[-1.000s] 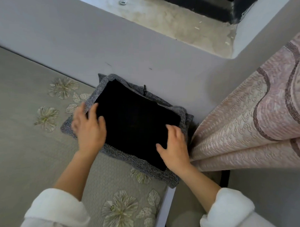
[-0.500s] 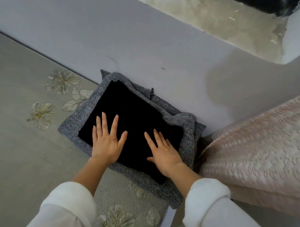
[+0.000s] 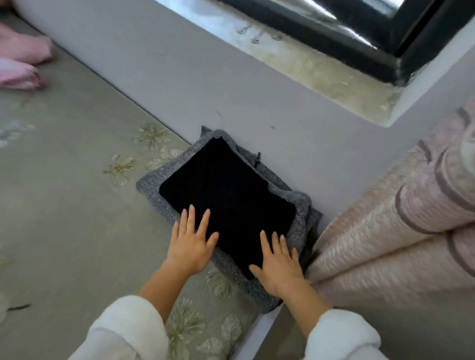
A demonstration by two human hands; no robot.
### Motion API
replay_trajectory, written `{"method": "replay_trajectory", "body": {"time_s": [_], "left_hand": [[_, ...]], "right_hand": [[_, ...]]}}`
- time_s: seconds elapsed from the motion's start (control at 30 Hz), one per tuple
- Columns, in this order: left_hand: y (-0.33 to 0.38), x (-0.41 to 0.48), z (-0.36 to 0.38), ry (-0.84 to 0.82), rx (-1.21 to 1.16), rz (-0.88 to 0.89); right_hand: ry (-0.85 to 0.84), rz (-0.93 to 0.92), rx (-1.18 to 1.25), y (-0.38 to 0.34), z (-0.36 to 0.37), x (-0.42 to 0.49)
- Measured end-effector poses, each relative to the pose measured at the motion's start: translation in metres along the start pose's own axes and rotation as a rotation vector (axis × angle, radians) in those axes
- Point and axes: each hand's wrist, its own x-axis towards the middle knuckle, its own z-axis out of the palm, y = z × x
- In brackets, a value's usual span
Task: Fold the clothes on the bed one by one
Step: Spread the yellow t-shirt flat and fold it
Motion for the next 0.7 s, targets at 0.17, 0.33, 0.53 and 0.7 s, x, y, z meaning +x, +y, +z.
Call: {"method": "replay_trajectory", "body": {"time_s": [0.17, 0.33, 0.53, 0.7], "left_hand": [[-0.014, -0.121, 0.015, 0.004, -0.123, -0.135], [-0.032, -0.240, 0.015, 0.131, -0.200, -0.290], [-0.077, -0.397, 0.019, 0.213, -0.271, -0.499], [-0.147, -0.527, 0.030, 0.300, -0.288, -0.696]], "right_hand": [[0.034, -0.118, 0.002, -0.010, 0.002, -0.081], [0.043, -0.274, -0.035, -0.053, 0.027, -0.163], [0.031, -0.530, -0.114, -0.140, 0.059, -0.264], [0.006, -0.770, -0.230, -0.235, 0.101, -0.340]]}}
